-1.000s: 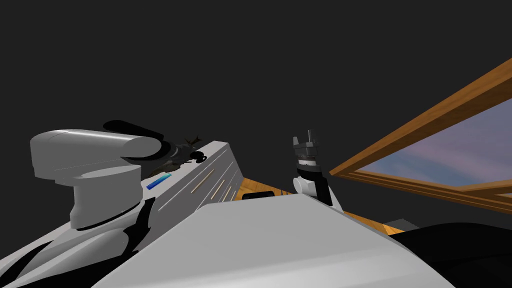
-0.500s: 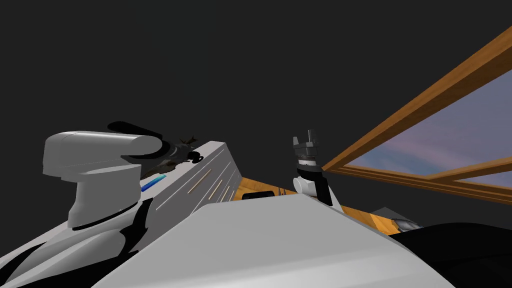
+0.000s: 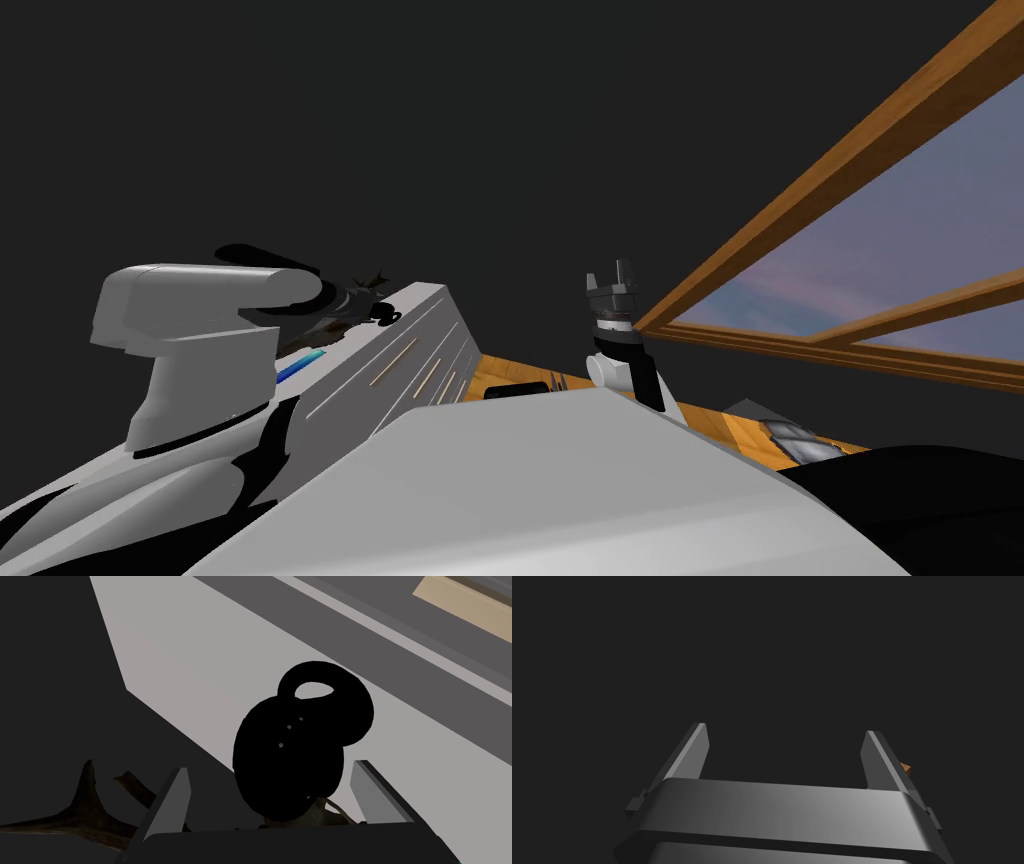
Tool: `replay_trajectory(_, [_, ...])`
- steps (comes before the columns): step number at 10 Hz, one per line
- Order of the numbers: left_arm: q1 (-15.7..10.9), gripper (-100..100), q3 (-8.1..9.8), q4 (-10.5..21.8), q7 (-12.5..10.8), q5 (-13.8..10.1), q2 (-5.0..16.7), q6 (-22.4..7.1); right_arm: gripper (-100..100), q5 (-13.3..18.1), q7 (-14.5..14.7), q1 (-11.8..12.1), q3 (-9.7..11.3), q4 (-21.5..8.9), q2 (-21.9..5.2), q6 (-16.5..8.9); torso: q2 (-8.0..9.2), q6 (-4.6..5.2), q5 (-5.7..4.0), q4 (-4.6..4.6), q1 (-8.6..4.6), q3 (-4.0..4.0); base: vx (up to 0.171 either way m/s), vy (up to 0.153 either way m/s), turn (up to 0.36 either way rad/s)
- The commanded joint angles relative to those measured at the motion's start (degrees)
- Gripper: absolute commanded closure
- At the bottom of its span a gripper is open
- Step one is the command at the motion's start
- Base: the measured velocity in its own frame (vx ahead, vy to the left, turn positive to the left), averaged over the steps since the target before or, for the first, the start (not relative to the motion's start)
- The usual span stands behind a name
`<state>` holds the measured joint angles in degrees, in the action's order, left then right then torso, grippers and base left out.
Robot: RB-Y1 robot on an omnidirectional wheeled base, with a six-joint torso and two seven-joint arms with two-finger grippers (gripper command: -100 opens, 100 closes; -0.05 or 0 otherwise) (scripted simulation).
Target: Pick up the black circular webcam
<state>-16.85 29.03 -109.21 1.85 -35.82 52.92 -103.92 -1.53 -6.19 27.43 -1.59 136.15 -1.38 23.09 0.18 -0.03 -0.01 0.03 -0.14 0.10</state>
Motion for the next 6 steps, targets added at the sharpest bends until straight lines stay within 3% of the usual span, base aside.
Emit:
replay_trajectory(1, [0.26,-100,0.39,2.86,1.41,0.48,0.49,2.29,0,0.00,0.00,0.00,0.00,0.00,0.00,0.00,0.00,0.00,0.00,0.00,0.00,0.00,-0.058,-0.041,-0.101])
replay_trajectory(3, [0.14,-100,0.57,6.95,3.15,1.19,1.31,5.23,0,0.00,0.00,0.00,0.00,0.00,0.00,0.00,0.08,-0.01,-0.01,0.02,-0.04,0.05,-0.067,-0.055,-0.105])
replay_trajectory(5, [0.19,-100,0.53,7.03,3.04,1.15,1.19,5.07,0,0.00,0.00,0.01,-0.01,0.00,0.00,0.00,0.04,-0.04,0.01,0.02,0.08,0.04,-0.029,-0.001,0.010])
replay_trajectory(6, [0.17,100,0.54,7.15,3.09,1.15,1.22,5.16,0,0.00,0.00,0.01,-0.01,0.00,0.00,0.00,-0.04,-0.03,0.03,0.00,0.16,-0.02,-0.007,0.006,0.009])
